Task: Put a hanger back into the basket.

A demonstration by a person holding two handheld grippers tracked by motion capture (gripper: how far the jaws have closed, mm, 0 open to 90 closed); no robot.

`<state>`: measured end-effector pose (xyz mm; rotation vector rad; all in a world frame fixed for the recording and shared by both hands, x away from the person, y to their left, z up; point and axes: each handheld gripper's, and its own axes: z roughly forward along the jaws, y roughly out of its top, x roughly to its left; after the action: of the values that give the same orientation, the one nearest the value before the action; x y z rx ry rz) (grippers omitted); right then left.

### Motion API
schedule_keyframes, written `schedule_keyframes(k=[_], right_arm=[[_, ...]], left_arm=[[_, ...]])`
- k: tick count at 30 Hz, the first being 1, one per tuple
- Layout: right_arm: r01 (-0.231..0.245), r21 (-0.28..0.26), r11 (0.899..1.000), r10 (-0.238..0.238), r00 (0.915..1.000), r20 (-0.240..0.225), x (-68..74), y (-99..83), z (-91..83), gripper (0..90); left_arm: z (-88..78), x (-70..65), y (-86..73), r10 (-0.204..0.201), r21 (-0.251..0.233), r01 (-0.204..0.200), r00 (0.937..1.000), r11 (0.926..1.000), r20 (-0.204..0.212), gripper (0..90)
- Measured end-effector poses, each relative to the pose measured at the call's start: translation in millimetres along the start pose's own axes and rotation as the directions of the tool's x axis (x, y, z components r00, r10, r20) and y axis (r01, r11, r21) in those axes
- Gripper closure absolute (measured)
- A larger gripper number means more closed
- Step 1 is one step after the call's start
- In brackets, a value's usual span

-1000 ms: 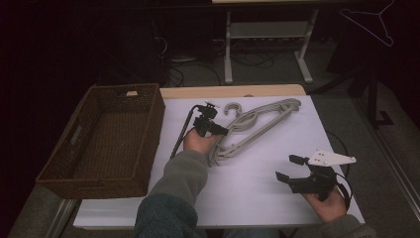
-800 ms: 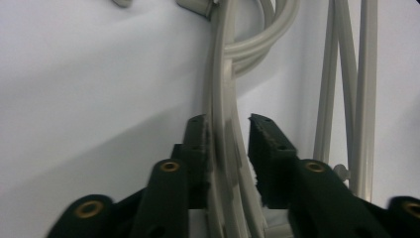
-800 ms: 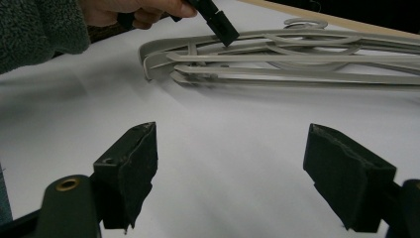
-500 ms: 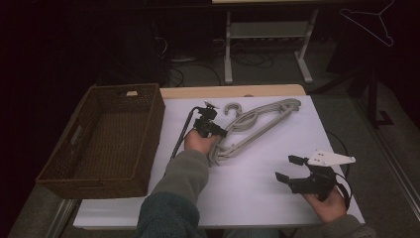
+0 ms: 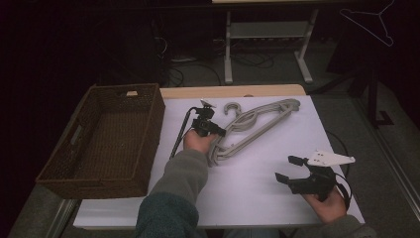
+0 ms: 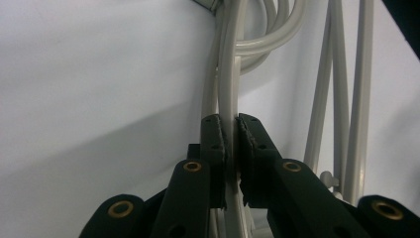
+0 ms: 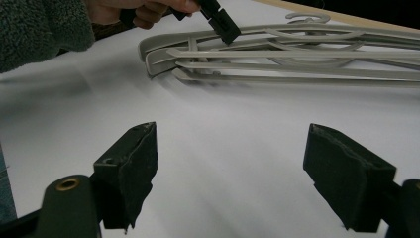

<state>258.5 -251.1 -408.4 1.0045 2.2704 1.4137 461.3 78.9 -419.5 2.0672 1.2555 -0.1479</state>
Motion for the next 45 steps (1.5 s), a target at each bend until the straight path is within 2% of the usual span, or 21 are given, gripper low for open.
schedule_keyframes(k=[3,5,10,12,14,15,16,17,21,24,25,27,28,29,35,38,45], right_arm=[[0.002,0.001,1.000,-0.002,1.0000,-0.001,-0.1,-0.1,0.3,20.3],[0.002,0.002,1.000,-0.002,1.0000,-0.002,0.0,-0.2,0.6,20.3],[0.002,0.003,1.000,-0.002,1.0000,-0.003,0.0,-0.3,0.7,20.3],[0.002,0.003,1.000,-0.002,1.0000,-0.003,0.0,-0.3,0.6,20.3],[0.003,0.003,1.000,-0.003,1.0000,-0.002,-0.2,-0.4,0.6,20.3],[0.004,0.003,1.000,-0.004,1.0000,-0.002,-0.2,-0.5,0.5,20.3],[0.004,0.003,1.000,-0.004,1.0000,-0.001,-0.3,-0.5,0.5,20.2],[0.004,0.003,1.000,-0.004,1.0000,-0.001,-0.3,-0.5,0.5,20.2],[0.003,0.003,1.000,-0.003,1.0000,0.000,-0.9,-0.7,0.3,20.2],[0.002,0.004,1.000,-0.002,1.0000,0.000,-0.8,-0.7,0.3,20.2],[0.004,0.004,1.000,-0.004,1.0000,0.001,-0.7,-0.7,0.3,20.2],[0.003,0.005,1.000,-0.003,1.0000,0.001,-0.7,-0.8,0.2,20.2],[0.003,0.005,1.000,-0.003,1.0000,0.001,-0.7,-0.8,0.2,20.2],[0.003,0.005,1.000,-0.003,1.0000,0.001,-0.8,-0.8,0.2,20.2],[0.005,0.007,1.000,-0.005,1.0000,0.002,-0.5,-0.7,0.4,20.2],[0.006,0.005,1.000,-0.006,1.0000,0.002,-0.6,-0.8,0.1,20.2],[0.001,0.009,1.000,-0.001,1.0000,0.003,-0.6,-1.1,0.0,20.2]], left_arm=[[-2.7,2.0,-0.1,-0.015,-0.004,0.015,0.9998,0.9999,0.013,82.3],[-4.6,3.5,-0.2,-0.041,-0.005,0.042,0.9987,0.9991,0.029,82.4],[-13.7,7.3,-0.9,-0.062,-0.049,0.064,0.9966,0.9967,0.055,82.7],[-15.9,7.7,-1.5,-0.083,-0.071,0.089,0.9934,0.9935,0.079,82.7],[-19.8,10.0,-2.4,-0.108,-0.099,0.120,0.9867,0.9878,0.121,82.8],[-19.8,10.0,-2.4,-0.108,-0.099,0.120,0.9867,0.9878,0.121,82.9],[-22.0,11.5,-3.0,-0.119,-0.108,0.135,0.9829,0.9849,0.140,82.8],[-22.0,11.5,-3.0,-0.119,-0.108,0.135,0.9829,0.9849,0.140,82.9],[-26.5,14.5,-5.5,-0.146,-0.130,0.170,0.9737,0.9768,0.174,82.9],[-27.6,16.8,-7.0,-0.153,-0.135,0.179,0.9709,0.9746,0.184,82.9],[-28.6,18.5,-8.4,-0.164,-0.143,0.193,0.9673,0.9708,0.193,82.8],[-29.5,20.0,-9.6,-0.175,-0.144,0.206,0.9637,0.9677,0.201,82.9],[-29.5,20.0,-9.6,-0.175,-0.144,0.206,0.9637,0.9677,0.201,82.9],[-30.8,21.2,-10.3,-0.186,-0.150,0.223,0.9556,0.9632,0.229,82.9],[-34.6,19.1,-9.7,-0.190,-0.166,0.234,0.9504,0.9578,0.246,82.8],[-36.2,19.3,-9.8,-0.187,-0.168,0.233,0.9498,0.9577,0.251,82.8],[-48.0,19.3,-9.4,-0.195,-0.193,0.249,0.9451,0.9490,0.262,82.8]])
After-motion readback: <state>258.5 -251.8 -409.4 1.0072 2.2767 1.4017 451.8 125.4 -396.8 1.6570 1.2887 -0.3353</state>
